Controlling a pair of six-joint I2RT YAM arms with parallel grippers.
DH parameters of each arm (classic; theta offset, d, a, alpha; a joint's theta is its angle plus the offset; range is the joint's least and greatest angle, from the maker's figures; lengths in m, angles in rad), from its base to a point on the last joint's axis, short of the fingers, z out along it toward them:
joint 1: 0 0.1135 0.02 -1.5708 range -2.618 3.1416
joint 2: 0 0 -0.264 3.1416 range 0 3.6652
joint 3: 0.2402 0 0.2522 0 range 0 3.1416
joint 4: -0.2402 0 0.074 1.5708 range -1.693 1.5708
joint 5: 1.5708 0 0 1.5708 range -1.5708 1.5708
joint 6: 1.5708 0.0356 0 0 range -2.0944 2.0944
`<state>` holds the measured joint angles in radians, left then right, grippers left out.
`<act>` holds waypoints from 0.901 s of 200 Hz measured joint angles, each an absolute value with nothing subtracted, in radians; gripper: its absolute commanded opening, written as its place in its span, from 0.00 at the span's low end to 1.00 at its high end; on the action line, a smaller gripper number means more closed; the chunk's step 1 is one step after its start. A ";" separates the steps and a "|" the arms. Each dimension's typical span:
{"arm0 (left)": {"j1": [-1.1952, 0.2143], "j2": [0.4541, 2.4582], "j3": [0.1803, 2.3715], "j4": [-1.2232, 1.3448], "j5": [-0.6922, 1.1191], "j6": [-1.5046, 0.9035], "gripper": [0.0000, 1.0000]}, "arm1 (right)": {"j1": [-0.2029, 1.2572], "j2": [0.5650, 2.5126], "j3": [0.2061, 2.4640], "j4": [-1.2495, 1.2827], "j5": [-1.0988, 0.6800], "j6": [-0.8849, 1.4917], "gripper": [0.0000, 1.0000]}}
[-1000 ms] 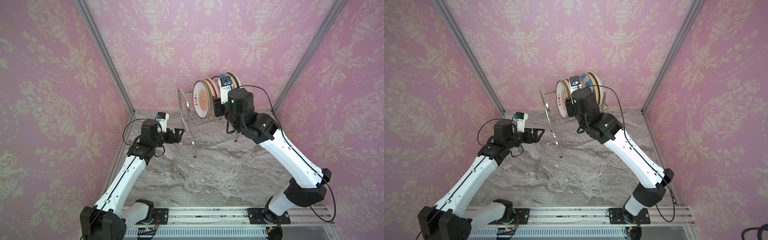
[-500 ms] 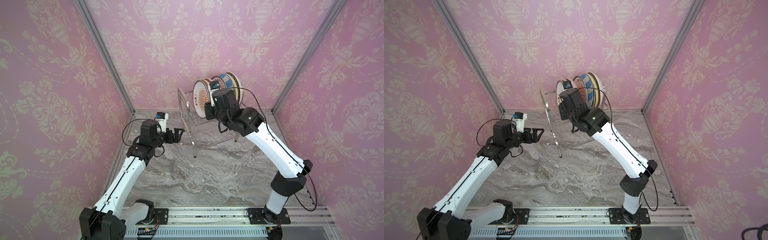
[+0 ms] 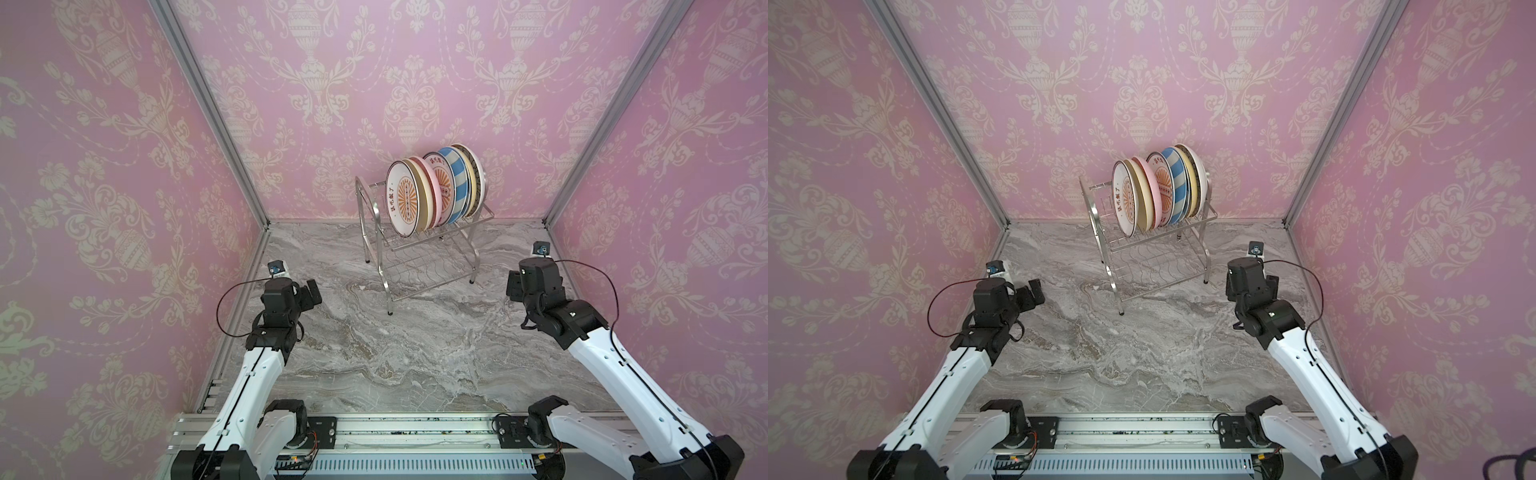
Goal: Load plates into a dish rack
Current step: Reset both arms
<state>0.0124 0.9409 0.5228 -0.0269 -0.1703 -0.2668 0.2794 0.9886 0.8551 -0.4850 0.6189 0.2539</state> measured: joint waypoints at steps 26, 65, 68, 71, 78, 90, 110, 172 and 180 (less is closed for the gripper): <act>0.017 1.019 0.324 0.209 -0.274 -0.241 0.99 | 0.194 1.014 0.588 -0.222 0.573 0.202 0.85; 0.025 1.199 0.220 0.500 -0.313 -0.204 0.99 | 0.103 1.181 0.458 0.162 0.451 0.156 0.87; 0.026 1.210 0.220 0.524 -0.314 -0.199 0.99 | 0.100 1.200 0.450 0.207 0.442 0.153 0.87; 0.027 1.220 0.221 0.545 -0.312 -0.195 0.99 | 0.098 1.216 0.443 0.250 0.432 0.150 0.87; 0.029 1.254 0.222 0.611 -0.312 -0.185 0.99 | 0.095 1.258 0.421 0.355 0.411 0.140 0.88; 0.030 1.320 0.226 0.719 -0.312 -0.165 0.99 | 0.094 1.329 0.396 0.478 0.382 0.122 0.89; 0.048 1.467 0.252 0.868 -0.268 -0.153 0.99 | 0.081 1.419 0.394 0.591 0.327 0.099 0.93; 0.056 1.633 0.324 1.001 -0.127 -0.094 0.99 | 0.053 1.537 0.345 0.881 0.178 0.053 1.00; 0.055 1.633 0.332 1.003 -0.115 -0.089 0.99 | 0.053 1.538 0.345 0.900 0.171 0.052 1.00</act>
